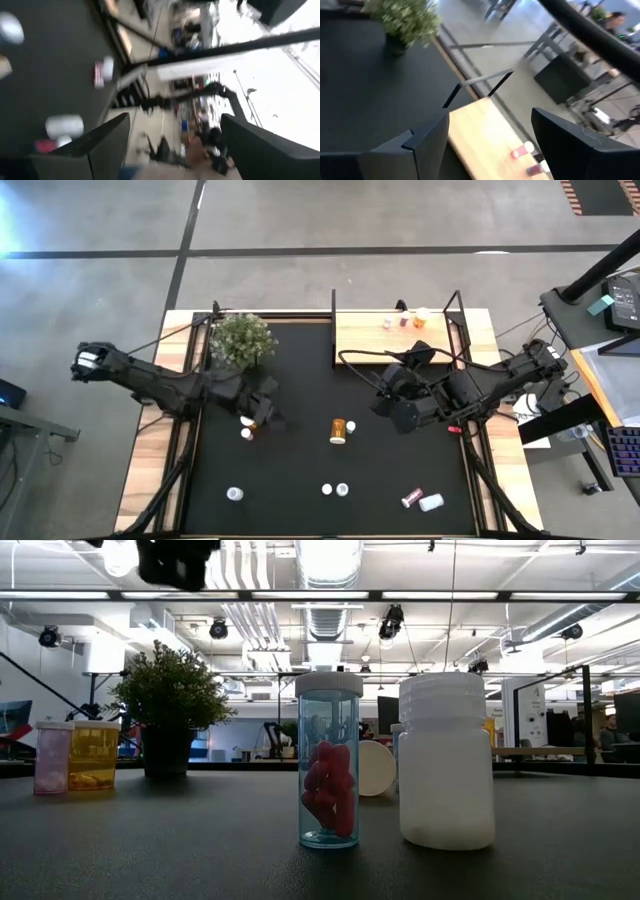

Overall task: Pick and place medicine bottles onto shelf by color
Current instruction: Put the top left white pill bottle on the shelf

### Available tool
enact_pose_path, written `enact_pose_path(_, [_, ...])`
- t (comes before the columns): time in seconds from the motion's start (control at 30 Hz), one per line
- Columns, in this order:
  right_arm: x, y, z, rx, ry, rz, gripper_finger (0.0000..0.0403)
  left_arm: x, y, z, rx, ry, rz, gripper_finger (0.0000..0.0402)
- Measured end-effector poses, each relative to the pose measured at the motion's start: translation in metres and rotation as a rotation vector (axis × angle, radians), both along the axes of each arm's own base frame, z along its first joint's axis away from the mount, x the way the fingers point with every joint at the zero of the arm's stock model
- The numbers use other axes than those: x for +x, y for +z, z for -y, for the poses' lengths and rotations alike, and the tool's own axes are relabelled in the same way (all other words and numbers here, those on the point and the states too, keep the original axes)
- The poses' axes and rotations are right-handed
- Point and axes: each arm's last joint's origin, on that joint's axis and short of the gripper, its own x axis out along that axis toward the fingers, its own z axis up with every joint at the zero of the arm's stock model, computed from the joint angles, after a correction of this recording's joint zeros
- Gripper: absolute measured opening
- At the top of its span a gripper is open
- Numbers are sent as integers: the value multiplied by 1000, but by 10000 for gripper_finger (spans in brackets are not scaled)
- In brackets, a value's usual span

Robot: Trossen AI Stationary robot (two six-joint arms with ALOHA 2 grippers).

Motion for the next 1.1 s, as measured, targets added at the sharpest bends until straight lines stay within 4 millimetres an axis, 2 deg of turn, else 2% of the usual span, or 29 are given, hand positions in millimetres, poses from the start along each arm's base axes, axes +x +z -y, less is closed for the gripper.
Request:
enact_pose_path(0.07, [-1, -1, 0, 22, 17, -27, 272, 4, 7, 13, -40, -37, -26, 295])
enact_pose_path(0.2, [-3, -4, 0, 44, 37, -72, 272, 6, -3, 38, -85, -91, -286, 295])
enact_pose_path(0.27, [-4, -5, 0, 56, 44, -91, 272, 2, -11, 48, -96, -100, -452, 295])
enact_pose_path(0.5, [-8, -7, 1, 69, 49, -142, 272, -19, -18, 76, -94, -113, -824, 295])
enact_pose_path(0.6, [-9, -8, 1, 72, 43, -144, 272, -28, -22, 85, -96, -103, -926, 295])
enact_pose_path(0.9, [-15, -10, 4, 68, 9, -193, 272, -52, -53, 110, -83, 16, -1254, 295])
enact_pose_path(1.1, [-16, -11, 4, 67, 6, -199, 272, -49, -73, 123, -68, 98, -1364, 295])
